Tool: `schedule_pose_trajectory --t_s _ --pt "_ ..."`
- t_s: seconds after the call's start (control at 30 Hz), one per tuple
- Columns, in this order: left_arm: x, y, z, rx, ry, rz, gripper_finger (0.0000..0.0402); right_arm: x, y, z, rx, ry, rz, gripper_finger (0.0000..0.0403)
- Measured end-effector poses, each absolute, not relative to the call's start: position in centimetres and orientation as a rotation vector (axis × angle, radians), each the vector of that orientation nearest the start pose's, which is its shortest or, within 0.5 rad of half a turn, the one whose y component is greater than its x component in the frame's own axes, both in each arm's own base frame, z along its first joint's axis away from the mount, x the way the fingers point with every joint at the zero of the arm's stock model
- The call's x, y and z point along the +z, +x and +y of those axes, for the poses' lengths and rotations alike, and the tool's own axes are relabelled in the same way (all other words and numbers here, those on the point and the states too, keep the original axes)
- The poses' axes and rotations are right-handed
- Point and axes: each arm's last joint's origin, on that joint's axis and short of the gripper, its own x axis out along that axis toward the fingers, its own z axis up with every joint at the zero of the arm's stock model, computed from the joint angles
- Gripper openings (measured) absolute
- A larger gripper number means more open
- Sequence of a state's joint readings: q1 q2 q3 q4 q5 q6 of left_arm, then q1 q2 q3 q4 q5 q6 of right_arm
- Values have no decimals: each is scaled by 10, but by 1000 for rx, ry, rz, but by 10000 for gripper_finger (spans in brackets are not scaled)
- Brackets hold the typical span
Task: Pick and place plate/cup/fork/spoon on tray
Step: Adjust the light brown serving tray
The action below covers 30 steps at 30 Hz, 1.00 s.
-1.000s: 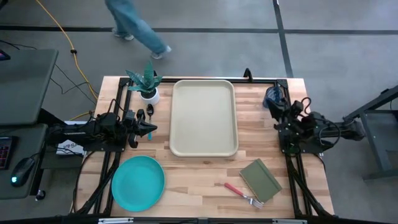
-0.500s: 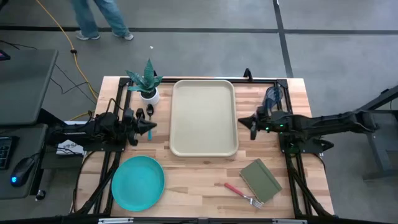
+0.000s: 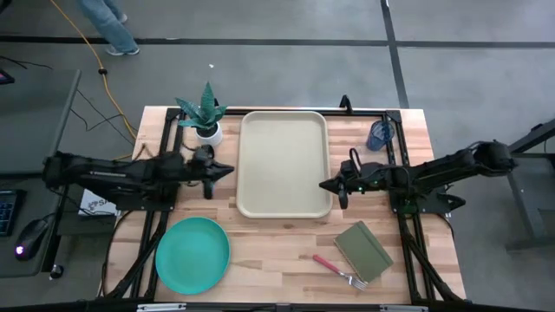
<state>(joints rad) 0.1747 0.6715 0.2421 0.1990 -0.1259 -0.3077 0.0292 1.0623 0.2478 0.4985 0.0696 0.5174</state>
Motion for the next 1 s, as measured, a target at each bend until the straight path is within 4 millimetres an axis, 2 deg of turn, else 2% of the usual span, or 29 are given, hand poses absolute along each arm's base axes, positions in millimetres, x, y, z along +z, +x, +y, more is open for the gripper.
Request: schedule_pose_trajectory --t_s 0.23,0.43,0.63,0.9,1.0 --pt "182 199 41 384 -192 433 0 163 197 16 -30 539 336 0" --pt "159 224 44 379 -167 520 0 155 203 34 -13 526 338 0" --pt "149 237 37 319 -151 489 0 151 207 43 -8 512 336 0" --pt "156 245 19 239 -105 390 0 159 227 56 3 412 373 0" --pt "157 245 17 263 -94 379 0 155 235 60 -29 385 423 0"
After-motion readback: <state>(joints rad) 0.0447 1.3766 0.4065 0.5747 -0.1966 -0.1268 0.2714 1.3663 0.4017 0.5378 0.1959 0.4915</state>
